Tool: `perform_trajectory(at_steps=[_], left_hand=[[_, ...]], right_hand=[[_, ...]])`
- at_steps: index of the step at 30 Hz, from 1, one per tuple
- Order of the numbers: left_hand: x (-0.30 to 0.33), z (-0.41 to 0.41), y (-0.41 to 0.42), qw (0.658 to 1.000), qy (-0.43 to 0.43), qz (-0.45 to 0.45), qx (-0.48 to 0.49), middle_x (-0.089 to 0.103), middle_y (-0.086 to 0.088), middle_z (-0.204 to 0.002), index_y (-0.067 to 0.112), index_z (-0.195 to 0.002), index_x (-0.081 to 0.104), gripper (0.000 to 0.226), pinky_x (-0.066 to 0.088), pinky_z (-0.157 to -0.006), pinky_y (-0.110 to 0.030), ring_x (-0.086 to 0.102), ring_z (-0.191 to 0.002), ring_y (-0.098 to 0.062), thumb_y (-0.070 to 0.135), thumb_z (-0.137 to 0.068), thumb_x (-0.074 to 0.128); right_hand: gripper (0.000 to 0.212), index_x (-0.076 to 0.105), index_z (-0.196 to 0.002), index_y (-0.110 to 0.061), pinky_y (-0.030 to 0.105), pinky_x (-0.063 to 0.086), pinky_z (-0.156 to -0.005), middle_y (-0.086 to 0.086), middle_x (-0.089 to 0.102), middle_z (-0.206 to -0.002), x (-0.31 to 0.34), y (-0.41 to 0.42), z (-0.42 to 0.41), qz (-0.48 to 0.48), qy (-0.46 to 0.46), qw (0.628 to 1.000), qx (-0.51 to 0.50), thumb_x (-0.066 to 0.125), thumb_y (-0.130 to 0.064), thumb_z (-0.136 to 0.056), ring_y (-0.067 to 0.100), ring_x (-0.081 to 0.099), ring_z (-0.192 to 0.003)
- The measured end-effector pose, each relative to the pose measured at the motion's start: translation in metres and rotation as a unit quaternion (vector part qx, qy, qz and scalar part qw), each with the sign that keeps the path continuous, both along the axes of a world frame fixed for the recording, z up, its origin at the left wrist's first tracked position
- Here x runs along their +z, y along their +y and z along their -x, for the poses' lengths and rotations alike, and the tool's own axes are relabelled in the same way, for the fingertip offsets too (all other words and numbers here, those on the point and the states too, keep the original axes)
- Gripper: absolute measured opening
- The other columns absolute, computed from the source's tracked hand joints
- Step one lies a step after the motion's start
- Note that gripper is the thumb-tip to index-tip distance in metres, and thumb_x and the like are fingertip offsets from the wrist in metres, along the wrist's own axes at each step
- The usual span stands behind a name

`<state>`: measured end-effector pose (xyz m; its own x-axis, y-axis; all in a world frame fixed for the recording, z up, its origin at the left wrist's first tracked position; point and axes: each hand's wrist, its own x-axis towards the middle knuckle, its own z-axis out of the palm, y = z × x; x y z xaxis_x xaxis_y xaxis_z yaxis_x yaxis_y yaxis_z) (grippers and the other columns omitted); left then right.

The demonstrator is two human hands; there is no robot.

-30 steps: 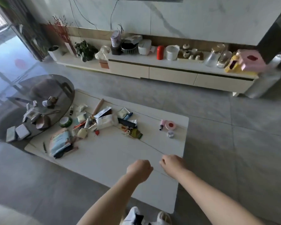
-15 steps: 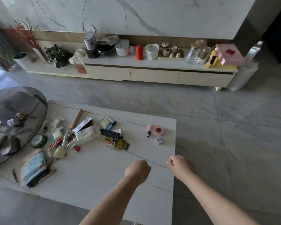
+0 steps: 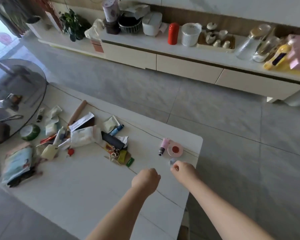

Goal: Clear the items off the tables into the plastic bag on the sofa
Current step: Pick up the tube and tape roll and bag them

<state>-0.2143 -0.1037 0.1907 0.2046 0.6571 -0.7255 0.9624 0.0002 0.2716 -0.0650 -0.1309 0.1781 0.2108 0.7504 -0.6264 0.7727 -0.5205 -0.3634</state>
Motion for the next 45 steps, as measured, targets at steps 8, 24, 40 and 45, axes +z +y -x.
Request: perform_trajectory(at_steps=[8, 24, 40, 45], left_hand=[[-0.103, -0.057, 0.056, 0.997, 0.018, 0.032, 0.067, 0.065, -0.007, -0.111, 0.017, -0.116, 0.059, 0.033, 0.05, -0.078, -0.031, 0.062, -0.1, -0.027, 0.036, -0.097, 0.04], [-0.228, -0.127, 0.058, 0.962, -0.003, 0.105, 0.252, 0.048, -0.007, -0.12, 0.013, -0.12, 0.042, 0.042, 0.054, -0.086, -0.04, 0.06, -0.102, -0.027, 0.032, -0.084, 0.053], [-0.222, -0.105, 0.057, 0.971, -0.021, 0.073, 0.226, 0.039, 0.004, -0.126, 0.026, -0.129, 0.039, 0.063, 0.046, -0.069, -0.027, 0.054, -0.076, -0.013, 0.054, -0.078, 0.063], [-0.23, -0.124, 0.05, 0.97, -0.005, 0.097, 0.224, 0.037, -0.004, -0.127, 0.017, -0.127, 0.038, 0.062, 0.053, -0.079, -0.035, 0.059, -0.099, -0.026, 0.04, -0.079, 0.069]], right_hand=[[0.03, 0.056, -0.12, -0.015, 0.034, 0.049, -0.091, 0.007, 0.056, -0.122, -0.112, 0.063, -0.064, 0.032, -0.009, 0.999, 0.033, 0.05, -0.028, -0.093, 0.024, 0.056, -0.108], [0.061, 0.04, -0.134, -0.019, 0.038, 0.043, -0.094, 0.005, 0.036, -0.14, -0.228, 0.116, -0.082, 0.009, -0.024, 0.999, 0.041, 0.067, -0.039, -0.083, 0.029, 0.033, -0.126], [0.041, 0.043, -0.129, -0.012, 0.033, 0.045, -0.08, 0.013, 0.054, -0.125, -0.221, 0.109, -0.099, -0.014, 0.033, 0.999, 0.008, 0.055, -0.026, -0.092, 0.03, 0.054, -0.108], [0.036, 0.048, -0.125, -0.02, 0.032, 0.045, -0.077, 0.011, 0.056, -0.115, -0.225, 0.108, -0.101, -0.039, 0.063, 0.997, 0.017, 0.058, -0.026, -0.091, 0.03, 0.055, -0.101]])
